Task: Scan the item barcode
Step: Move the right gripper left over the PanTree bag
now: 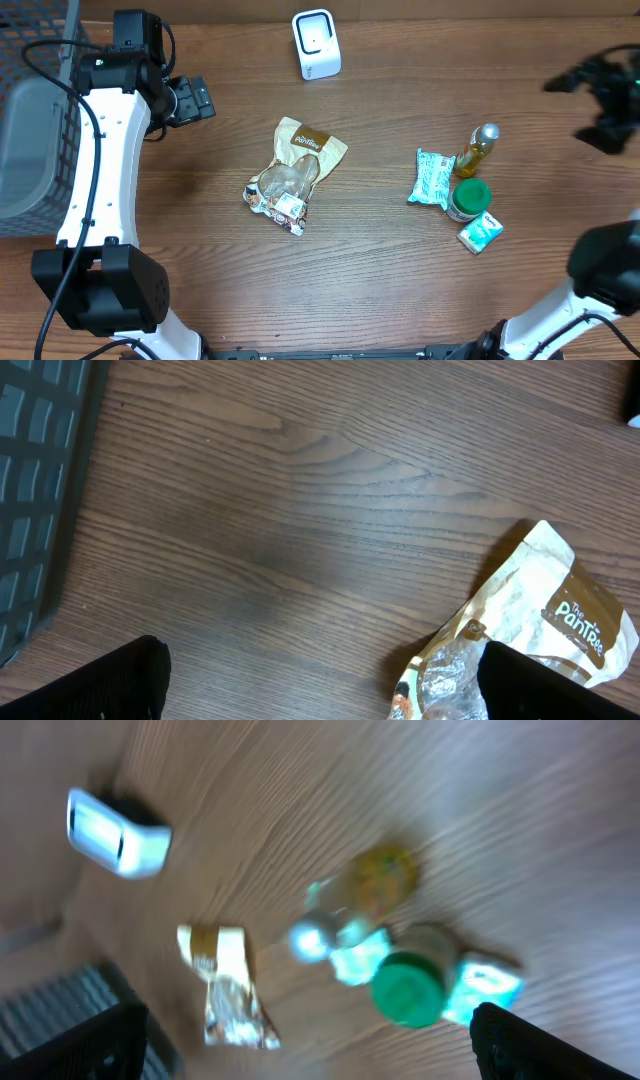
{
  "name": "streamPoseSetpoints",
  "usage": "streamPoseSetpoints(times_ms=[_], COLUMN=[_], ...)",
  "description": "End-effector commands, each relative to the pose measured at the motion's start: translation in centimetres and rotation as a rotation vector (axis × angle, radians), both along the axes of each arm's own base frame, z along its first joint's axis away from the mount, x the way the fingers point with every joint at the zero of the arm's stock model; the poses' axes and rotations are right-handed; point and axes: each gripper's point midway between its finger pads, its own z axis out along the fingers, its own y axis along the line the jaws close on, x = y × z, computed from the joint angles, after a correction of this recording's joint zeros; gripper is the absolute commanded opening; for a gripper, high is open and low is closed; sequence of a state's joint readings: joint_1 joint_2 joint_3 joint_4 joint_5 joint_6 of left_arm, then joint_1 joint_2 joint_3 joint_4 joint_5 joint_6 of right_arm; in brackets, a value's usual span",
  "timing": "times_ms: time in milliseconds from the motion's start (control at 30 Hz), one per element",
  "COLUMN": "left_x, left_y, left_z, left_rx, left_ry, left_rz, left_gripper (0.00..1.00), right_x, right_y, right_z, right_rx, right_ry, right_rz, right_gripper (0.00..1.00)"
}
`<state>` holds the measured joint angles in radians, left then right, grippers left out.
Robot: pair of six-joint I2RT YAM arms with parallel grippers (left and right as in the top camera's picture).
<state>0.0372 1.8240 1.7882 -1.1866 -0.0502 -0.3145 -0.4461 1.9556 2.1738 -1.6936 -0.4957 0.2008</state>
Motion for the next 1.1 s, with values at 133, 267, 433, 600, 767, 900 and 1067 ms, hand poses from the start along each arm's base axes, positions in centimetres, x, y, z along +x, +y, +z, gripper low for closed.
streamPoseSetpoints(times_ms=[133,267,433,600,767,900,1067], left_x=[0.0,0.0,0.0,0.0,0.0,0.0,0.0], left_y=[0.0,0.0,0.0,0.0,0.0,0.0,0.0], left_z=[-0.2,-0.2,-0.2,-0.2,-0.2,-0.2,-0.2], left_rx=[0.008,0.008,0.008,0.008,0.009,0.009,0.009], left_ry=[0.006,0.006,0.006,0.006,0.006,0.006,0.006], left_rz=[0.0,0.0,0.0,0.0,-0.001,0.0,0.0], left_gripper=[1.0,1.0,1.0,1.0,0.99,1.0,0.99], right_x=[1.3,1.3,1.6,1.2,0.3,-0.3,-0.6], right_y=[11.6,17.7,23.2,26.1,29.2,31.5,33.1], right_z=[1.0,1.1,0.8,-0.5,-2.1,-4.2,-6.8], right_rx=[0.013,0.011,-0.079,-0.209,-0.283,-0.299,-0.296], right_ry=[-0.046,-0.07,-0.103,-0.069,-0.058,-0.055,-0.049], right_rz=[0.292,0.414,0.477,0.403,0.373,0.389,0.409], right_gripper=[1.0,1.0,1.0,1.0,1.0,1.0,1.0])
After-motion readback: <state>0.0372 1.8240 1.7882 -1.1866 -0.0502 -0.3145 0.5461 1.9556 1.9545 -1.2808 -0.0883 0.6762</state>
